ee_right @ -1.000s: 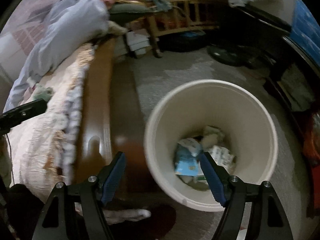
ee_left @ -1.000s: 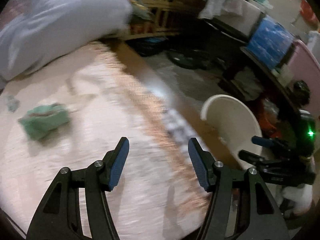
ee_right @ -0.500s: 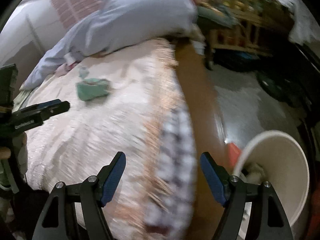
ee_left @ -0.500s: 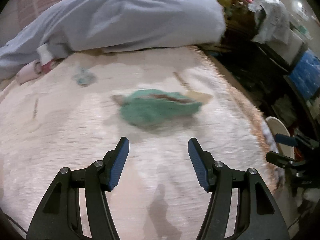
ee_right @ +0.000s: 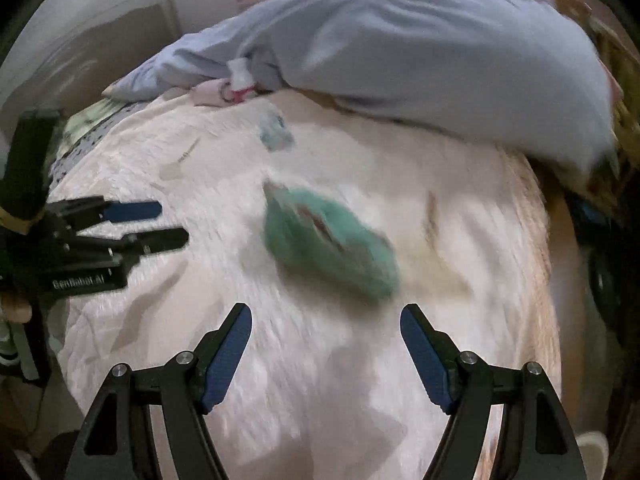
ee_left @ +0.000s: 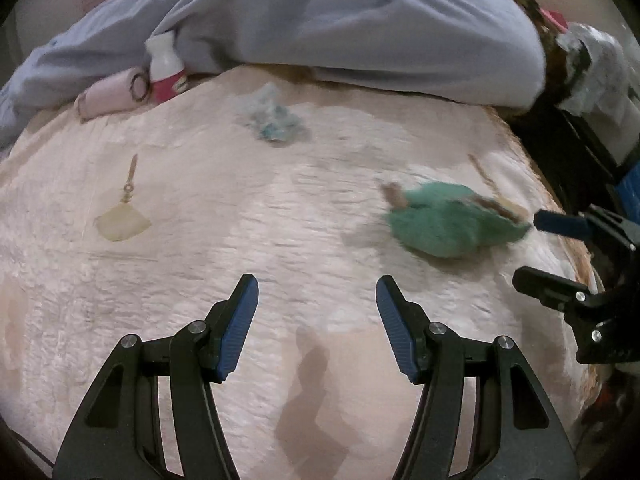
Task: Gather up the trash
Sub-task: 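Return both tools to the bed and grasp the green cloth with the right tool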
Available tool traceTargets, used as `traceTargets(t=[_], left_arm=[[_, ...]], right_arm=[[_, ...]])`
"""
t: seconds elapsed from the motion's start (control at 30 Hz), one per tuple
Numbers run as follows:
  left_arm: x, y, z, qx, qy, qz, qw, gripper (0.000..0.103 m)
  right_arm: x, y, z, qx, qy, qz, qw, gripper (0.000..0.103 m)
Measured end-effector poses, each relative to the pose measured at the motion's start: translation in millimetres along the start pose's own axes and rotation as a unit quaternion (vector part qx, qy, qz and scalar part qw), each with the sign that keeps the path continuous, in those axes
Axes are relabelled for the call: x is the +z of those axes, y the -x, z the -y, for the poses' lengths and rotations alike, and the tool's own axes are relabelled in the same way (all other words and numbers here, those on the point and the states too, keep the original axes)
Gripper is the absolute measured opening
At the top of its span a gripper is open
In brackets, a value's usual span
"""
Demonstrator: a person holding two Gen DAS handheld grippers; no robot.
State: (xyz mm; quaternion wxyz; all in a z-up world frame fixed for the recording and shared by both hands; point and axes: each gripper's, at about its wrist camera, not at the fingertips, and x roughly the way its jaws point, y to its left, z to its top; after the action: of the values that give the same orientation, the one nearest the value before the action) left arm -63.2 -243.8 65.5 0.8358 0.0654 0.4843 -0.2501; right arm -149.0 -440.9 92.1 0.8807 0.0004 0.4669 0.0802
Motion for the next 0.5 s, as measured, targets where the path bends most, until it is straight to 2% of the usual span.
traceTargets(t=[0.2,0.3,0.37,0.43,0.5], left_arm=[[20,-12,-27,-0.007,0.038,-0.004,0.9992,0.06],[31,-18,-32,-0.009,0.048,0.0,0.9988,0.06],[39,-21,-34,-0.008,0.051,0.001,0.9987,0.06],[48,-25,-34,-0.007,0.052,0.004,0.9986,0.06],[60,-32,-35,-0.005,0.059,0.008,0.9982,0.06]], right_arm=[[35,-35,-13,-0.016,0.086,-0.023,0.996,0.077],[42,-55,-11,-0.015,0.096,-0.039,0.995,0.077],[45,-68,-8,0.001,0.088,-0.047,0.995,0.077],[45,-75,-7,0.014,0.075,-0.047,0.996,0.068],[44,-75,-8,0.021,0.064,-0.037,0.997,0.063]])
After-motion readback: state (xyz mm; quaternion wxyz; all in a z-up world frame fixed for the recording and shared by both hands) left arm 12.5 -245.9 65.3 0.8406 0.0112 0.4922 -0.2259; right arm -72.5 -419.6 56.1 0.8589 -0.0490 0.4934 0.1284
